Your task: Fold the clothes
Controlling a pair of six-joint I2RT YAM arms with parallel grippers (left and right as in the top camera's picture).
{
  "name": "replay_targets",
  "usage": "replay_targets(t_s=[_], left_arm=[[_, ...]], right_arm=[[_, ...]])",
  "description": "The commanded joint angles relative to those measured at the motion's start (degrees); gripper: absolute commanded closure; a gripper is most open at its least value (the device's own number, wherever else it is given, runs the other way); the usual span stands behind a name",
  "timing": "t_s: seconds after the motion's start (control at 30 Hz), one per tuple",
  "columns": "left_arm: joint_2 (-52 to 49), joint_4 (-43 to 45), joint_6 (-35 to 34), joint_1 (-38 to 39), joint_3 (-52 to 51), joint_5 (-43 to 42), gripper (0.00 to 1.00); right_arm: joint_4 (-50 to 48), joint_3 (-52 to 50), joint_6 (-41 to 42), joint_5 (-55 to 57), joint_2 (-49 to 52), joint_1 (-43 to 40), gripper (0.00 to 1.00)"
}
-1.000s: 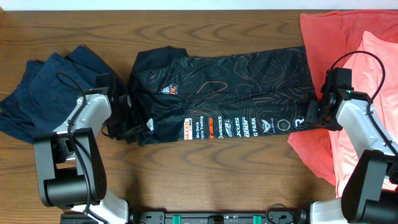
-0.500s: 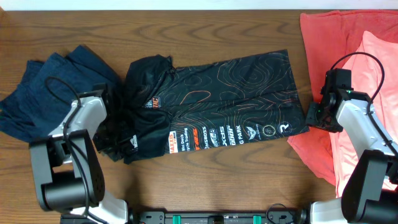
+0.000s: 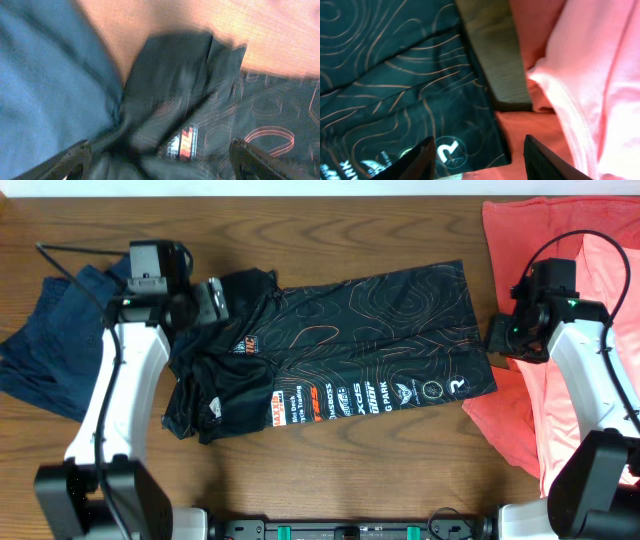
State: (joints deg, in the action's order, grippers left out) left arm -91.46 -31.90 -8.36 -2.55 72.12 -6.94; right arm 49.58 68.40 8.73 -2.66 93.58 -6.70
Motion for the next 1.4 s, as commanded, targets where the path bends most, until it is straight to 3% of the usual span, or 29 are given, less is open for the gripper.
replay_targets(t_s=[0.0,0.23,0.47,0.67,0.73,0.77,1.07,1.37], left_arm=[[-6.84,4.57,4.79,-0.31,1.25,-3.15,0.12],[-22.10,14.05,8.50,-0.26,7.82,-6.12,0.12],[-29.86,21.00,8.20,-0.24,9.20,-6.14,0.12],[-30.97,20.52,7.26,-0.22,9.18,-7.02,0.51],[-30.97,20.48,7.23,-0.22,9.18,-7.02,0.90],[-30.95,20.33,7.15,-0.22,9.18,-7.04,0.94],[-20.76,17.27,2.14,-0.42,9.62,-9.55,0.94],[-11.08,1.62,0.50,-0.26,9.62,-9.57,0.94]], right_arm=[[0.85,0.98,-0.90,-1.27,-0.33,0.96,0.44],[2.10,0.98,-0.87,-1.31,-0.33,1.57,0.44],[2.49,0.98,-0.87,-1.46,-0.33,1.57,0.44],[1.40,0.98,-0.87,-1.49,-0.33,1.66,0.51],[1.03,0.98,-0.90,-1.49,-0.33,1.88,0.52],[0.92,0.98,-0.90,-1.49,-0.33,2.01,0.53],[-0.76,2.97,-2.01,-1.55,0.13,2.60,0.57],[-0.55,19.06,-3.72,-4.33,12.57,2.71,0.50]])
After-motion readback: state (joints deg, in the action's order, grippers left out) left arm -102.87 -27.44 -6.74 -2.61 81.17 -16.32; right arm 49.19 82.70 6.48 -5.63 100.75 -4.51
